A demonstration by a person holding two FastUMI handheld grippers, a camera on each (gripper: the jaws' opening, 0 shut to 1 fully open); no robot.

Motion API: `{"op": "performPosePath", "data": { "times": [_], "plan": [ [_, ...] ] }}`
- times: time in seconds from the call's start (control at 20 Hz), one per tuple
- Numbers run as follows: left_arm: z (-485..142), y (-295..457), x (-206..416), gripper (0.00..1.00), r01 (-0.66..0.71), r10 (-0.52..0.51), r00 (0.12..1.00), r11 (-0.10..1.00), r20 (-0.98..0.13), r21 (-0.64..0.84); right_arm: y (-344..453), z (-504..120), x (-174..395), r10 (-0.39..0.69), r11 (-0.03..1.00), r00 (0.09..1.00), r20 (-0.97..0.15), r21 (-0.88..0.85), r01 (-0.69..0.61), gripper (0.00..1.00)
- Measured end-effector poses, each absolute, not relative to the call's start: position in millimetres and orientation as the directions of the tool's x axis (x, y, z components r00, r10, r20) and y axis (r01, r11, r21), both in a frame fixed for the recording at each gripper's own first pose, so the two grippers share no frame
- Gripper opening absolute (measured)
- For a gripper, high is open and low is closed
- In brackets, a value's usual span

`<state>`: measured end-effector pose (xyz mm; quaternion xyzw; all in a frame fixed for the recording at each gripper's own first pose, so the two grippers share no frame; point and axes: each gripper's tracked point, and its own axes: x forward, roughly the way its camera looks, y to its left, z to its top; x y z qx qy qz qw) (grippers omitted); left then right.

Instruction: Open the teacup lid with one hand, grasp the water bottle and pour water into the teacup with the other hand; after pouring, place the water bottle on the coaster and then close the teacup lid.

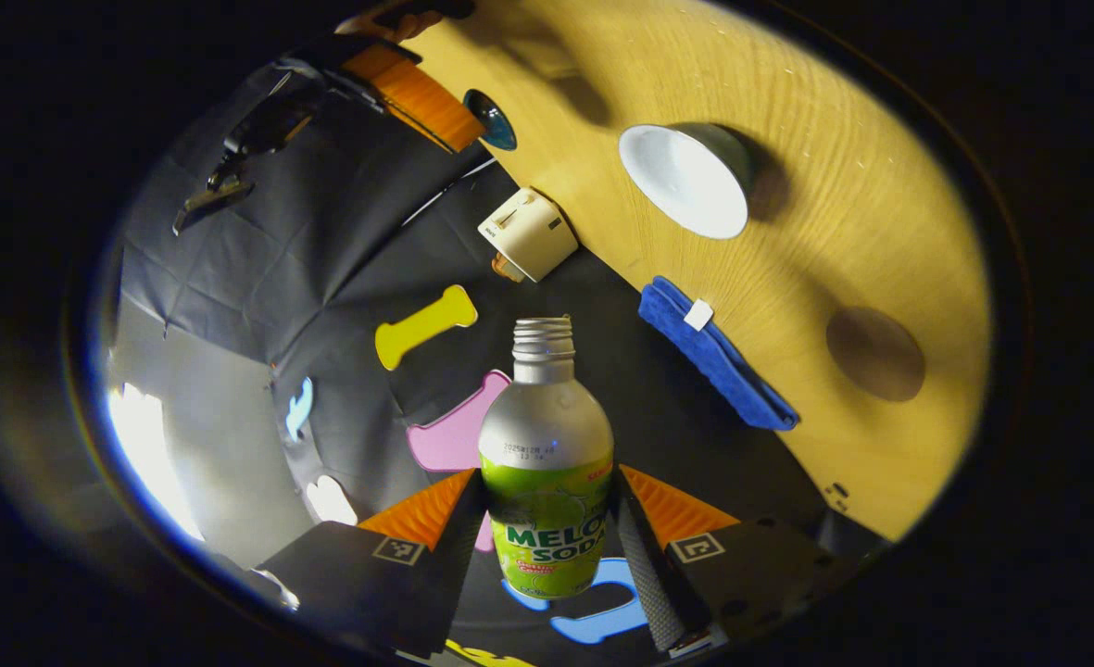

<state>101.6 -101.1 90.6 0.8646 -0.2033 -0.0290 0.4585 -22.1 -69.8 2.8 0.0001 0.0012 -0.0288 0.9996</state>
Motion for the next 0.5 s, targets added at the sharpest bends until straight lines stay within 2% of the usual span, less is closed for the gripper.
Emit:
{"op": "performPosePath", "data": {
  "times": [0.1, 0.25, 0.35, 0.5],
  "plan": [
    [78, -99, 104, 0.81, -0.235, -0.331, 0.937, -0.368, 0.109, 0.900, -70, 3, -23, -0.058, 0.998, 0.998, -0.002, 0.000, 0.058, 0.31],
    [64, -101, 103, 0.81, -0.076, -0.297, 0.953, -0.027, 0.065, 0.997, -70, 3, -23, -0.058, 0.998, 0.998, -0.003, 0.000, 0.058, 0.31],
    [58, -101, 100, 0.81, 0.026, -0.289, 0.957, 0.203, 0.034, 0.979, -70, 3, -22, -0.058, 0.998, 0.998, -0.002, 0.000, 0.058, 0.31],
    [47, -111, 104, 0.80, 0.184, -0.328, 0.944, 0.472, -0.021, 0.862, -70, 3, -23, -0.058, 0.998, 0.998, -0.002, 0.000, 0.058, 0.31]
  ]
}}
